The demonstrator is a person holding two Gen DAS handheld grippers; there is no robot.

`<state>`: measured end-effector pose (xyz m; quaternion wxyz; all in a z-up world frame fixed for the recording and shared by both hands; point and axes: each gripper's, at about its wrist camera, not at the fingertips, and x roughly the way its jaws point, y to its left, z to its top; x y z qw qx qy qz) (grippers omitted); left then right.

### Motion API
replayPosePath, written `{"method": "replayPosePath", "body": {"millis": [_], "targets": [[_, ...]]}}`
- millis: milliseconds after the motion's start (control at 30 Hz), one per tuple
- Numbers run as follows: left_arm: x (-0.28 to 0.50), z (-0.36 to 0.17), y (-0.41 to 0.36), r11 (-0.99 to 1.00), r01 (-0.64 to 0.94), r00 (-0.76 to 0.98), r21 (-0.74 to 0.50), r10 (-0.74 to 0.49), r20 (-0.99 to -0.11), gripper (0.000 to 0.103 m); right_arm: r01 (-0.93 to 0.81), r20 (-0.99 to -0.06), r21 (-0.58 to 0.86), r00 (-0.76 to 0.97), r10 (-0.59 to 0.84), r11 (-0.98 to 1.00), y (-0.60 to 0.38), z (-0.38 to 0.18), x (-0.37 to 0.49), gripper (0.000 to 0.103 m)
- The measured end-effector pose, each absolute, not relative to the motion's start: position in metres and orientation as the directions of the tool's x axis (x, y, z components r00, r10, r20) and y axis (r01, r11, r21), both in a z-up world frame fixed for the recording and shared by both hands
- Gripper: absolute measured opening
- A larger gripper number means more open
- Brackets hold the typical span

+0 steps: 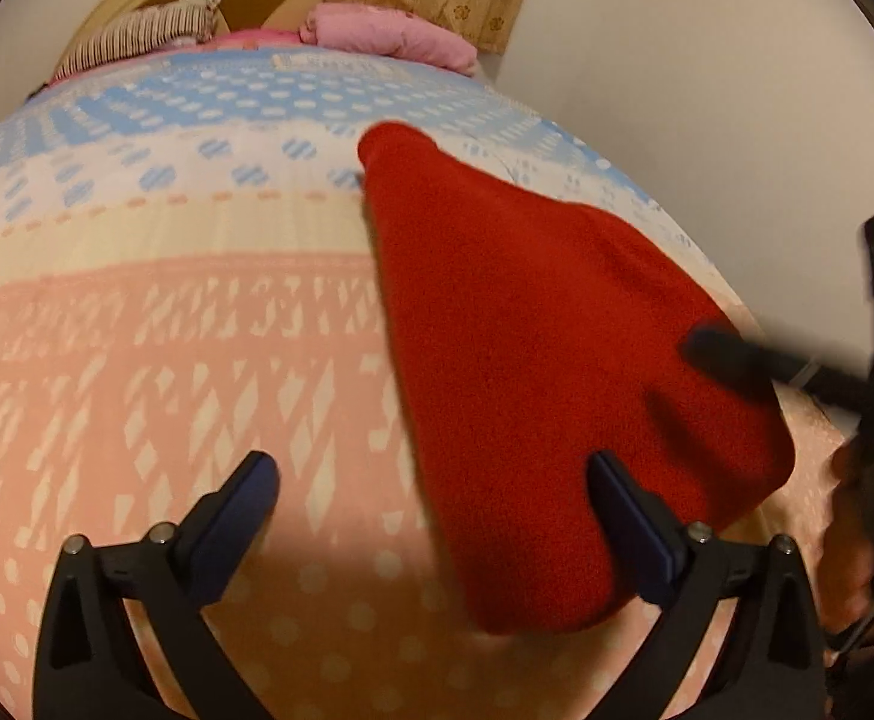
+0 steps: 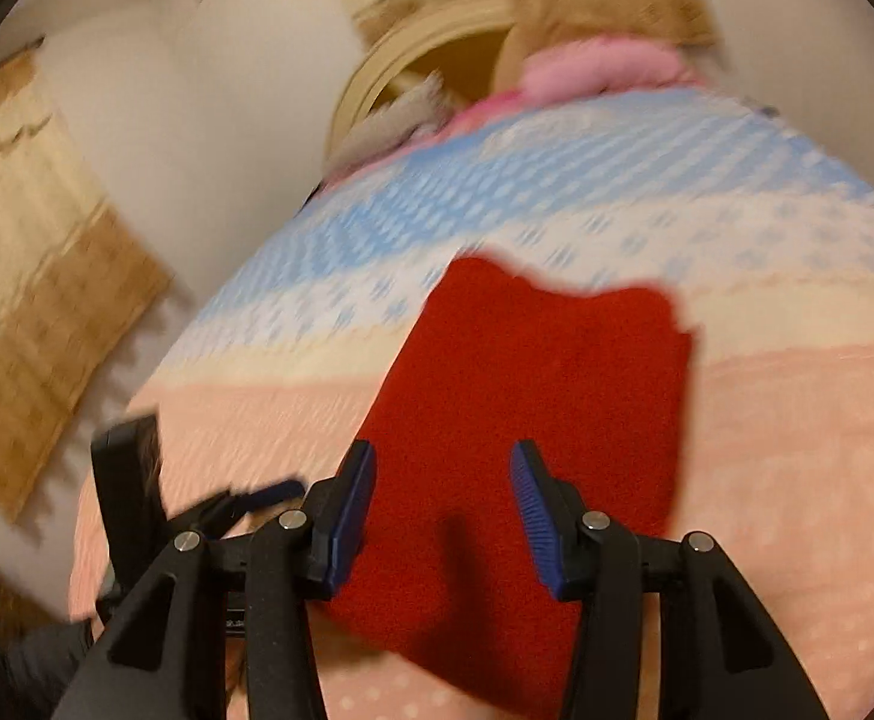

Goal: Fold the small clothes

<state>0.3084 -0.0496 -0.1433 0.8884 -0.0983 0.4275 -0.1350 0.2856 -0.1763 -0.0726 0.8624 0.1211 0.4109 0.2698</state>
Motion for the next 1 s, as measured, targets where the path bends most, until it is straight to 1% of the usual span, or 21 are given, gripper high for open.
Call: {"method": "replayPosePath", "body": {"millis": [67, 100, 167, 233, 300, 333, 367, 400, 433, 467, 533, 667, 733, 800, 1000], "targets": [[0.307, -0.145, -0.05, 0.943, 0.167, 0.595, -0.286, -0.328, -0.734, 0.103, -0.346, -0.709, 0.409, 0.463, 0.532, 0.845, -0.165, -0.1, 0.289, 0.049], [0.305, -0.145, -0.05, 0.943, 0.169, 0.598, -0.285, -0.328, -0.731, 0.103, -0.333, -0.719, 0.408, 0.457, 0.524, 0.85, -0.165, -0.111, 0.288, 0.049], [0.303, -0.142, -0.049, 0.941, 0.171, 0.6, -0.293, -0.335, -0.727, 0.103, -0.35, -0.681, 0.42, 0.488, 0.546, 0.837, -0.17, -0.113, 0.281, 0.049], [0.3, -0.133, -0.044, 0.927, 0.177, 0.627, -0.331, -0.365, -0.688, 0.102, -0.342, -0.669, 0.462, 0.472, 0.575, 0.818, -0.178, -0.109, 0.28, 0.049], [0.298, -0.123, -0.036, 0.915, 0.171, 0.668, -0.366, -0.381, -0.639, 0.102, -0.33, -0.608, 0.533, 0.491, 0.624, 0.779, -0.195, -0.099, 0.28, 0.049], [0.299, -0.121, -0.035, 0.906, 0.171, 0.672, -0.388, -0.395, -0.627, 0.102, -0.315, -0.567, 0.561, 0.527, 0.633, 0.765, -0.206, -0.092, 0.282, 0.051], [0.302, -0.121, -0.034, 0.9, 0.166, 0.667, -0.402, -0.403, -0.627, 0.102, -0.288, -0.517, 0.595, 0.578, 0.631, 0.75, -0.223, -0.085, 0.285, 0.054], [0.306, -0.122, -0.035, 0.903, 0.158, 0.654, -0.4, -0.399, -0.643, 0.102, -0.266, -0.49, 0.625, 0.599, 0.634, 0.734, -0.23, -0.083, 0.289, 0.058], [0.31, -0.125, -0.038, 0.908, 0.155, 0.643, -0.39, -0.393, -0.658, 0.102, -0.23, -0.464, 0.67, 0.612, 0.64, 0.706, -0.242, -0.084, 0.296, 0.064], [0.313, -0.127, -0.041, 0.912, 0.157, 0.634, -0.379, -0.387, -0.669, 0.102, -0.179, -0.46, 0.707, 0.617, 0.638, 0.684, -0.253, -0.089, 0.304, 0.065], [0.317, -0.134, -0.048, 0.917, 0.163, 0.614, -0.363, -0.383, -0.691, 0.1, -0.099, -0.5, 0.725, 0.604, 0.62, 0.681, -0.266, -0.101, 0.321, 0.065], [0.318, -0.138, -0.052, 0.917, 0.178, 0.599, -0.358, -0.389, -0.7, 0.1, -0.01, -0.566, 0.721, 0.568, 0.597, 0.693, -0.279, -0.129, 0.347, 0.065], [0.319, -0.142, -0.053, 0.913, 0.182, 0.589, -0.364, -0.398, -0.703, 0.1, 0.001, -0.578, 0.726, 0.541, 0.61, 0.688, -0.279, -0.141, 0.359, 0.065], [0.319, -0.143, -0.054, 0.916, 0.188, 0.589, -0.356, -0.395, -0.705, 0.1, 0.014, -0.601, 0.707, 0.539, 0.591, 0.707, -0.28, -0.146, 0.36, 0.065], [0.317, -0.144, -0.063, 0.925, 0.211, 0.583, -0.317, -0.379, -0.718, 0.1, 0.016, -0.593, 0.717, 0.539, 0.598, 0.697, -0.28, -0.156, 0.38, 0.065]]}}
